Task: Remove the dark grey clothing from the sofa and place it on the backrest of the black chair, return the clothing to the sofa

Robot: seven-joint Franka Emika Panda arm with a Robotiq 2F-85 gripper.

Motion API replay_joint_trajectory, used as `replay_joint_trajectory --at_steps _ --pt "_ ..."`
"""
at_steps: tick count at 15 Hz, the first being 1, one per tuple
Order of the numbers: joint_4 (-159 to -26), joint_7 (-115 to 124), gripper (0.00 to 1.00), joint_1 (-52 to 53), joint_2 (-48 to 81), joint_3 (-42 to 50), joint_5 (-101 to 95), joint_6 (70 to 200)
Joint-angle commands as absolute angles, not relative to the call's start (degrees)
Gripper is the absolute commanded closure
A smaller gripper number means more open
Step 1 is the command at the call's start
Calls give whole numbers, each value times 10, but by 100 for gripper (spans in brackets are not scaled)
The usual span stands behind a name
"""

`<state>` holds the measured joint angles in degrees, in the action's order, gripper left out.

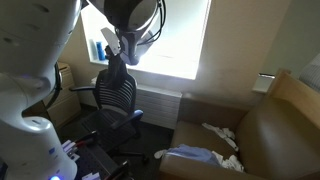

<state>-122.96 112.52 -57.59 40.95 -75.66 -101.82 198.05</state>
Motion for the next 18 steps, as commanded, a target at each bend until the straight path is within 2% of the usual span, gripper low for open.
replay_joint_trajectory --at_steps 1,3,4,18 --pt "-1230 1133 88 -576 406 -747 -1023 1980" --pt "-1230 1145 73 -576 404 -737 -1031 1980" --pt "-1229 1146 69 -576 403 -736 -1031 1980" --pt "-1230 1149 69 -576 399 -736 -1031 1980"
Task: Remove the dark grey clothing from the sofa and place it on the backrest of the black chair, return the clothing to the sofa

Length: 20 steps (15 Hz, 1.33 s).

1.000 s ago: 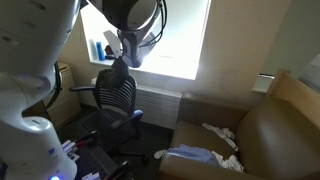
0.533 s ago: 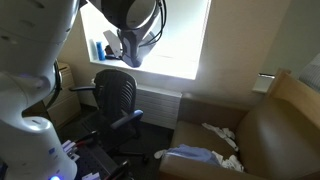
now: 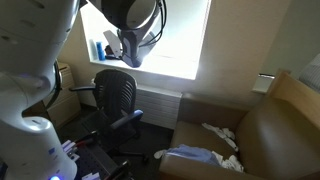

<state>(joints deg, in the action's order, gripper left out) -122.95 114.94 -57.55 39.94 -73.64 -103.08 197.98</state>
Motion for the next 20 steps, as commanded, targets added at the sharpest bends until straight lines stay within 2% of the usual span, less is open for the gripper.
replay_joint_trajectory --at_steps 1,2,4,5,6,7,9,15,16,18,20 --pt "-1230 1149 69 -575 399 -736 -1031 1980" --pt "-1248 1203 44 -550 388 -704 -1040 1980" --pt "-1253 1216 38 -491 397 -629 -1042 1979" --pt "-1258 1214 31 -462 414 -597 -1043 1962" --pt "-1288 1115 23 -408 394 -528 -931 1980" --pt "-1264 1197 16 -384 445 -520 -1023 1949" --pt "-1268 1202 2 -299 459 -452 -1020 1948" --pt "-1184 1186 0 -45 492 -305 -1050 1948" --pt "-1222 1184 0 -95 500 -337 -1030 1950" --pt "-1191 1184 0 -47 500 -315 -1030 1950" --pt "-1179 1179 0 -51 497 -322 -1028 1935"
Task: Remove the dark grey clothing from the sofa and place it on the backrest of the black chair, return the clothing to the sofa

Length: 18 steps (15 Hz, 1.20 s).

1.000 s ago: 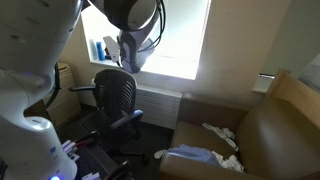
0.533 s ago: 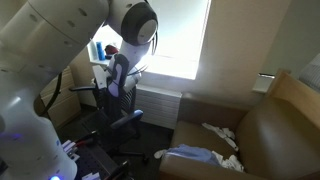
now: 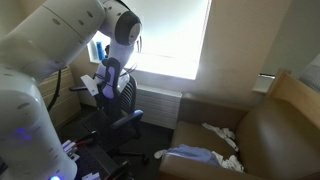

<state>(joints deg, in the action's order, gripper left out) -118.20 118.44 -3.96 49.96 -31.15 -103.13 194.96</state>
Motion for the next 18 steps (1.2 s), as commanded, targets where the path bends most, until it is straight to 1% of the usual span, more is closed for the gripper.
replay_joint_trajectory --at_steps 1,3,6,8,9,13,15,18 --pt "-1148 1151 0 -81 517 -353 -1026 1916" --pt "-1095 1120 0 -94 545 -379 -1054 1880" --pt "-1032 1093 0 -82 583 -388 -1113 1864" --pt "-1020 1077 0 -64 593 -372 -1126 1879" --pt "-1045 1100 0 -75 565 -375 -1106 1877" --pt "-1034 1095 0 -75 581 -379 -1110 1878" --pt "-1041 1104 0 -55 583 -357 -1086 1872" --pt "-990 1087 0 -57 635 -377 -1123 1852"
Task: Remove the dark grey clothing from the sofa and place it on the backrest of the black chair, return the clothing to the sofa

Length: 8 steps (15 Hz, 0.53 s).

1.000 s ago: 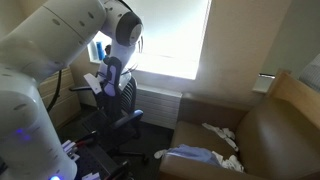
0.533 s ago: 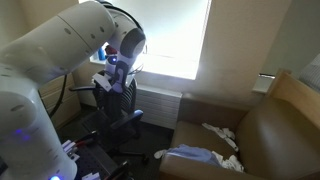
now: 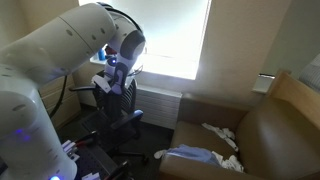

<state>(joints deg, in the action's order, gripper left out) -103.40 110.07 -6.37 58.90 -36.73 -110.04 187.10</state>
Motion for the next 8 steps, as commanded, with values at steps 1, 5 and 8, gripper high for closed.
replay_joint_trajectory --at_steps 1,5,8 --pt "-969 1079 0 -58 656 -386 -1140 1850" --pt "-982 1090 0 -59 647 -382 -1133 1857" --pt "-983 1090 0 -59 647 -382 -1133 1857"
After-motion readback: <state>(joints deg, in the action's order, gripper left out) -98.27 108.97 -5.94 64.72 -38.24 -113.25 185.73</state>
